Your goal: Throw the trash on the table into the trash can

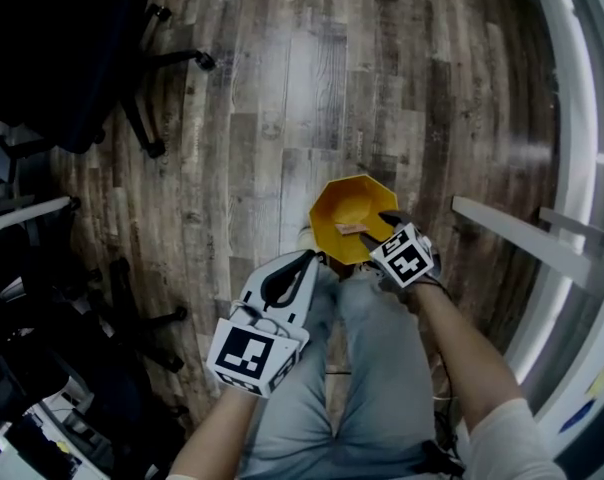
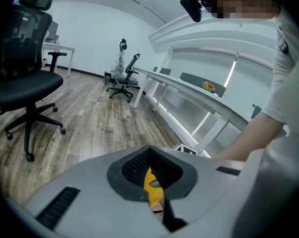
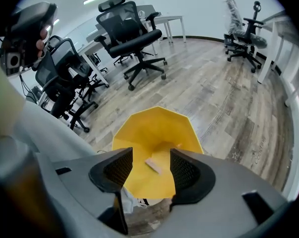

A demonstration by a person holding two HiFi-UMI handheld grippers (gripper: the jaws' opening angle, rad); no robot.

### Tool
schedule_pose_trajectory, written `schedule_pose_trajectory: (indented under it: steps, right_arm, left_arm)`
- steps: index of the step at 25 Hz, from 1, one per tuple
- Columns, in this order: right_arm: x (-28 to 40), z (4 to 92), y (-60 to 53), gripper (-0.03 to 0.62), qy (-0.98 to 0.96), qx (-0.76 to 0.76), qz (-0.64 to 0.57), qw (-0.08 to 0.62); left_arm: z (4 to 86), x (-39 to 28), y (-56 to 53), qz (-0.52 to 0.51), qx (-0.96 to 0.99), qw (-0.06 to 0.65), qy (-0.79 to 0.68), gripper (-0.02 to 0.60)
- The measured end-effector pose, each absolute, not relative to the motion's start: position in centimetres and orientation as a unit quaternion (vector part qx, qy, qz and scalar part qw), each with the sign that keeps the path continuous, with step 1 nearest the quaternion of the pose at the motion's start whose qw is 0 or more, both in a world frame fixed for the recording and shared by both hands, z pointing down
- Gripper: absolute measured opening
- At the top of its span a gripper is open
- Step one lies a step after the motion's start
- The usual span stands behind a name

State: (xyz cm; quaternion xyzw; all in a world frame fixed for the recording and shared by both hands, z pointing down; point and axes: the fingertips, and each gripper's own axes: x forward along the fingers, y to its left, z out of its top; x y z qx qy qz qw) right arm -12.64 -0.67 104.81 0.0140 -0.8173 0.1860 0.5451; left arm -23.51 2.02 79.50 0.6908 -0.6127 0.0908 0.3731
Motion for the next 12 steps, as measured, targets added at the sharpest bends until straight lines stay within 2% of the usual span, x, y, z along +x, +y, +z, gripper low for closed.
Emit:
schedule_pose_trajectory:
  steps: [5,10,12]
  right_arm:
    - [-12.5,100.1,-1.9,0.239,-0.824,0.028,0.190,0.533]
    - [-12.8,89.6,-3.9,0.236,-0.852,0.047,0.192,0.484]
    - [-13.3,84.4,-4.0,0.210,-0.866,0.050,0.190,0.460]
  left_arm:
    - [76.2,-23.9,1.8,0.094,0.691,0.372,-0.613,0.000]
    - [70.1,-24.3,1.7,0.095,0.699,0.362,-0.610,0.000]
    - [66.9,-24.6,1.9,0.100,0.702,0.354,-0.610,0.000]
